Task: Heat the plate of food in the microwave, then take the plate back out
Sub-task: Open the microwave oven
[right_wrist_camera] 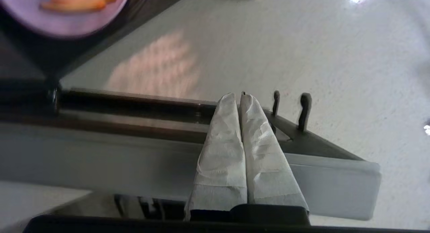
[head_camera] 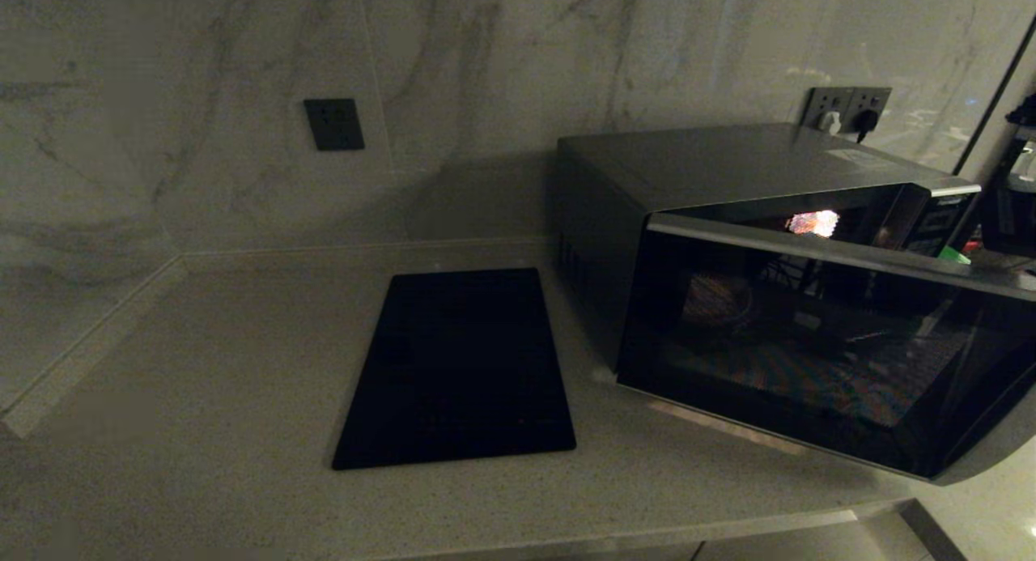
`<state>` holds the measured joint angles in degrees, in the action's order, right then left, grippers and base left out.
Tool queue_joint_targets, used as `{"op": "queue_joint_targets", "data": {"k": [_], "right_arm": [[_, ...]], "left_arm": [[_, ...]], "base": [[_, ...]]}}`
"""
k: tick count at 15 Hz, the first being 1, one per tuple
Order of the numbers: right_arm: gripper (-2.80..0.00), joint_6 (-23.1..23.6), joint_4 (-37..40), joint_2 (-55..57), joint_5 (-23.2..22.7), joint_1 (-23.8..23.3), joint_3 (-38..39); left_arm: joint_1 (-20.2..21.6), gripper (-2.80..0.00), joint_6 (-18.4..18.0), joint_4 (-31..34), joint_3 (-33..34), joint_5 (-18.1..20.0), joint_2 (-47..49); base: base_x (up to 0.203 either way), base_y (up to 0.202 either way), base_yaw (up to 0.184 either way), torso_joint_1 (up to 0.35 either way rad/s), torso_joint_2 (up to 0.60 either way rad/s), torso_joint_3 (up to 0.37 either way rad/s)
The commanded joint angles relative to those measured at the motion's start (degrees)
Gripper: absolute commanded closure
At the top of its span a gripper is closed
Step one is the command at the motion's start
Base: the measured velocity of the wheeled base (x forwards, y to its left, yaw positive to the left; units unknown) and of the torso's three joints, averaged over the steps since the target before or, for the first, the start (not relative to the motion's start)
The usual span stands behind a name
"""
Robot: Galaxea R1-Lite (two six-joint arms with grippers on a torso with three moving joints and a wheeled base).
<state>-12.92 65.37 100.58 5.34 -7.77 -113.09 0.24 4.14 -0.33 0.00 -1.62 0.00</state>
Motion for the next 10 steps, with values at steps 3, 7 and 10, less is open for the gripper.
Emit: {"op": "queue_joint_targets", "data": {"k": [3, 7, 10], "right_arm": [[0.00, 0.16, 6.29, -1.94, -4.28, 0.83, -0.02], [0.00, 0.35, 10.15, -3.68, -9.07, 0.92, -0.05], [0.00, 0.48, 13.06, -4.54, -11.92, 1.36, -0.11]], "left_arm": [[0.02, 0.00, 0.08, -0.02, 0.00, -0.05, 0.09], [0.02, 0.00, 0.02, -0.02, 0.00, -0.05, 0.09], [0.02, 0.00, 0.00, -0.02, 0.00, -0.05, 0.09]], "base": [[0.000, 0.000, 0.000, 0.000, 0.00, 0.000], [0.000, 0.000, 0.000, 0.000, 0.00, 0.000], [0.000, 0.000, 0.000, 0.000, 0.00, 0.000]]}}
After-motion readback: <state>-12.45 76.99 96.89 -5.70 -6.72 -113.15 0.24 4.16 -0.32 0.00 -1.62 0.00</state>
